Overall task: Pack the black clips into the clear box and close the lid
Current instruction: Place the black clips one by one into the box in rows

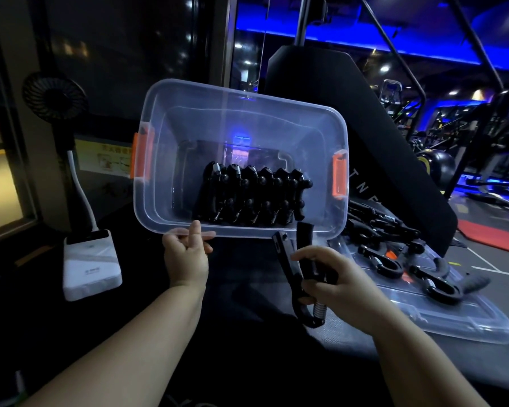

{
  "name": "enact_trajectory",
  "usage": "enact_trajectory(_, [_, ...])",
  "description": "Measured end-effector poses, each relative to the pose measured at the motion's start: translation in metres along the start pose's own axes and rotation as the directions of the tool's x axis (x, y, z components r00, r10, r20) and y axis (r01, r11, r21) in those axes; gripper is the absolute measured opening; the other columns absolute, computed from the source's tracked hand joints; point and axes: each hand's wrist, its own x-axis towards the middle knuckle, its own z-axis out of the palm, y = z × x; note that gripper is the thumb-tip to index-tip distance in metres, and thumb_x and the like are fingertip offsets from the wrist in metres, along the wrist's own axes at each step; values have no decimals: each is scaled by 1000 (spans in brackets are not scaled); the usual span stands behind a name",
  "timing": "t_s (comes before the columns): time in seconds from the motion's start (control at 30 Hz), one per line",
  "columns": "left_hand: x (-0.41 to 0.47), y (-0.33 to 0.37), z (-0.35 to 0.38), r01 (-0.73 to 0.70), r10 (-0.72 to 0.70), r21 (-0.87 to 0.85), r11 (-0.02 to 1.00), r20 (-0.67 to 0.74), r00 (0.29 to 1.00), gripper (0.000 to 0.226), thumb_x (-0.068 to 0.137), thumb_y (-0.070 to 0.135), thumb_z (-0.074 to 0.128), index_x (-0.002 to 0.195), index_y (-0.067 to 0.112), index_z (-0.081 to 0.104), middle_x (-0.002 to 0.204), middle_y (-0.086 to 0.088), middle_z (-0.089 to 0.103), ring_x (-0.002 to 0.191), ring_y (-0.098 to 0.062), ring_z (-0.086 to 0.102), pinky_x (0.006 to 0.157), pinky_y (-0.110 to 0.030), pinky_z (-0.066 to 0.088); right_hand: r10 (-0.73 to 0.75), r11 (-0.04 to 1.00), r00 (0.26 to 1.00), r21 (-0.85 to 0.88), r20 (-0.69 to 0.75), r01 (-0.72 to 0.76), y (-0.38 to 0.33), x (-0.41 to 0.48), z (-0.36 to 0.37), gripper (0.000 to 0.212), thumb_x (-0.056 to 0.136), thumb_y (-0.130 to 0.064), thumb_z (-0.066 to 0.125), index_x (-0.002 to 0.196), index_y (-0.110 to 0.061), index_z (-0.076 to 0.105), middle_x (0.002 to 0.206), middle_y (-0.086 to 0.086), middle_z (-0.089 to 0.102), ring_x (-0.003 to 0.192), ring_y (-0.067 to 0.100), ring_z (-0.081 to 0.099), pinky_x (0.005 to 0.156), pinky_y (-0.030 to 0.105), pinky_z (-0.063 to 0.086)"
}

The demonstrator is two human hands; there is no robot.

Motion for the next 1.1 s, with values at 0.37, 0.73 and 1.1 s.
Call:
enact_trajectory(0.37, [1,-2,-1,4,-4,-21,1000,3,1000,19,98,29,49,84,20,38,72,-1,70,42,-1,49,56,-24,42,-205,977,954,9,-219,212,-14,26,1,54,72,16,57,102,-29,55,62,-16,55,52,1,46,50,14,40])
enact_trajectory(0.73, [3,-3,-2,38,-37,-79,996,9,999,19,97,26,50,86,17,37,73,-5,70,43,-4,50,53,-19,44,-249,957,922,-219,-295,188,-18,92,23,47,71,-37,64,107,-50,37,114,7,56,90,17,57,87,40,49])
enact_trajectory(1.1, [6,-3,-5,89,-88,24,996,-54,995,21,92,29,59,86,16,43,76,2,52,66,-15,51,58,-16,42,-281,845,956,-493,-84,205,-28,155,71,55,83,-22,70,128,-17,39,118,1,38,95,15,43,82,21,32])
